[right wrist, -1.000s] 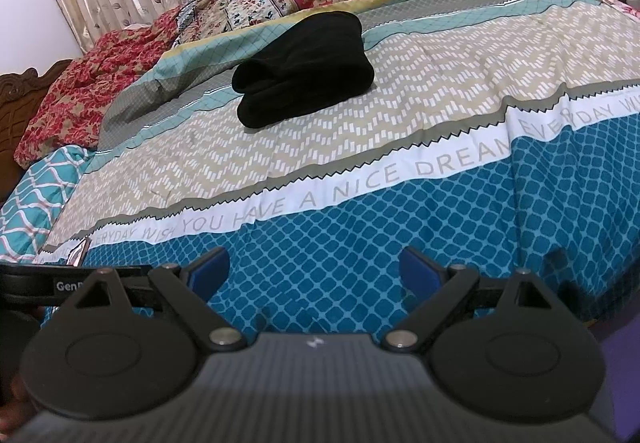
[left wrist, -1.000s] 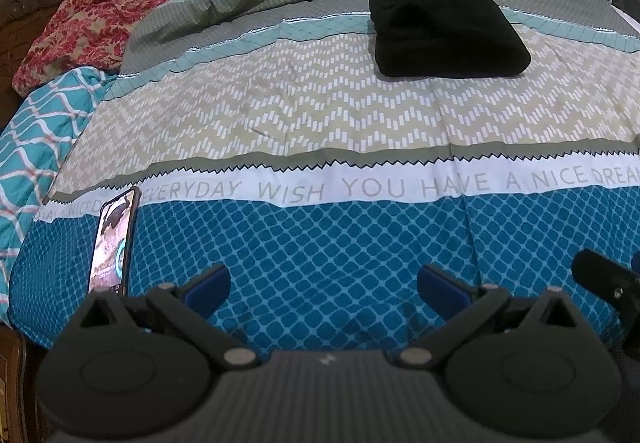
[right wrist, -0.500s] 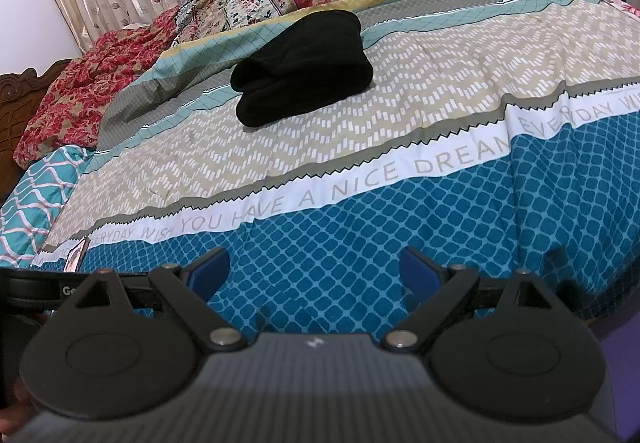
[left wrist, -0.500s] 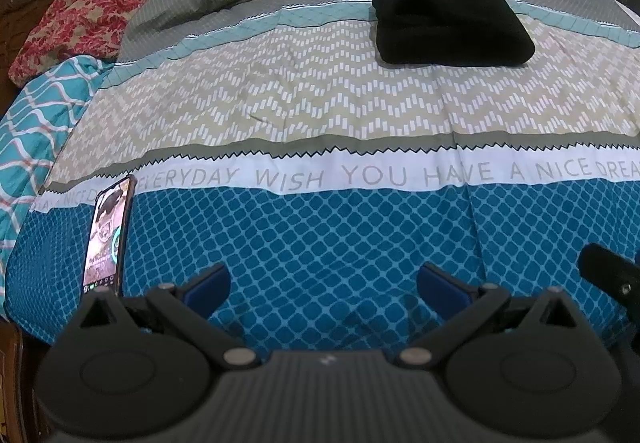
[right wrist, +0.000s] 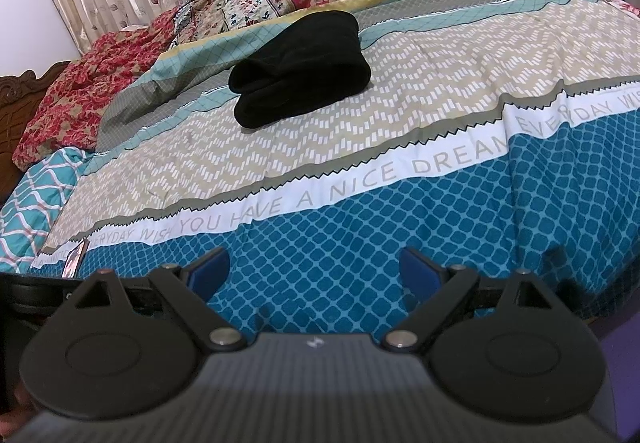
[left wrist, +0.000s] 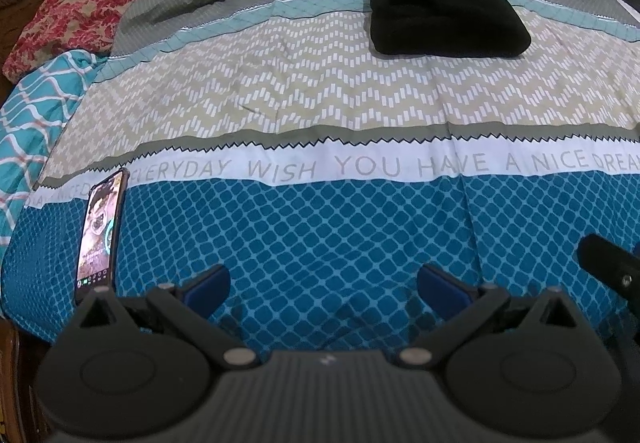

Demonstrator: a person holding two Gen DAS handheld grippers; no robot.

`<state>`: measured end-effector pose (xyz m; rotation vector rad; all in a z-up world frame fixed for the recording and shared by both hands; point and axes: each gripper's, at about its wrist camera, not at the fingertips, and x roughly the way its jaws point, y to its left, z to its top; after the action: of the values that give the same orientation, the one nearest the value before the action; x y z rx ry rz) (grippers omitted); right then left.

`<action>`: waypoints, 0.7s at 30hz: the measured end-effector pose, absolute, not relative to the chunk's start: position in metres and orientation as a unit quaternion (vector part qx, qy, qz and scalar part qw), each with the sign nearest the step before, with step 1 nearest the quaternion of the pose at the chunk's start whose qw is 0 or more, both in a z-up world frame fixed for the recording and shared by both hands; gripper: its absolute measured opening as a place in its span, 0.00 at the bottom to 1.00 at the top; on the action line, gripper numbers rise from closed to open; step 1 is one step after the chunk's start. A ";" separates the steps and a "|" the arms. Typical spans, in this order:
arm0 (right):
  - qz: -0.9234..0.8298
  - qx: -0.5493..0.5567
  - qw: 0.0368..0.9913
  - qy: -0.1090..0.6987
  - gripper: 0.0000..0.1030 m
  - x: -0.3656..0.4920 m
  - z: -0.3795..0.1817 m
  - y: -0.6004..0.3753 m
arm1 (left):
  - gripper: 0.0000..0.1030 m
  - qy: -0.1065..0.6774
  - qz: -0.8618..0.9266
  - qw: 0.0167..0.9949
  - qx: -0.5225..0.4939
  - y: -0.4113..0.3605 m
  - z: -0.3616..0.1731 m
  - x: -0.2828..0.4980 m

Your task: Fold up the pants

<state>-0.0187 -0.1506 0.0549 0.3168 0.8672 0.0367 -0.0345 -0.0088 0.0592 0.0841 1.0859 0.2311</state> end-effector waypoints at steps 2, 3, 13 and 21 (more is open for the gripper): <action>0.017 0.153 0.896 0.417 0.91 -0.019 0.055 -0.150 | 1.00 0.517 0.108 0.848 0.039 -0.009 0.059 -0.034; 0.016 0.154 0.896 0.416 0.91 -0.020 0.055 -0.150 | 1.00 0.519 0.108 0.847 0.038 -0.009 0.059 -0.034; 0.011 0.157 0.897 0.413 0.91 -0.019 0.057 -0.148 | 1.00 0.526 0.101 0.844 0.030 -0.011 0.059 -0.033; 0.012 0.157 0.897 0.414 0.91 -0.019 0.057 -0.149 | 1.00 0.525 0.096 0.845 0.031 -0.014 0.061 -0.032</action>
<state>-0.0191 -0.1494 0.0568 0.3253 0.8579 0.0238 -0.0323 -0.0137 0.0607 0.0652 1.1087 0.2030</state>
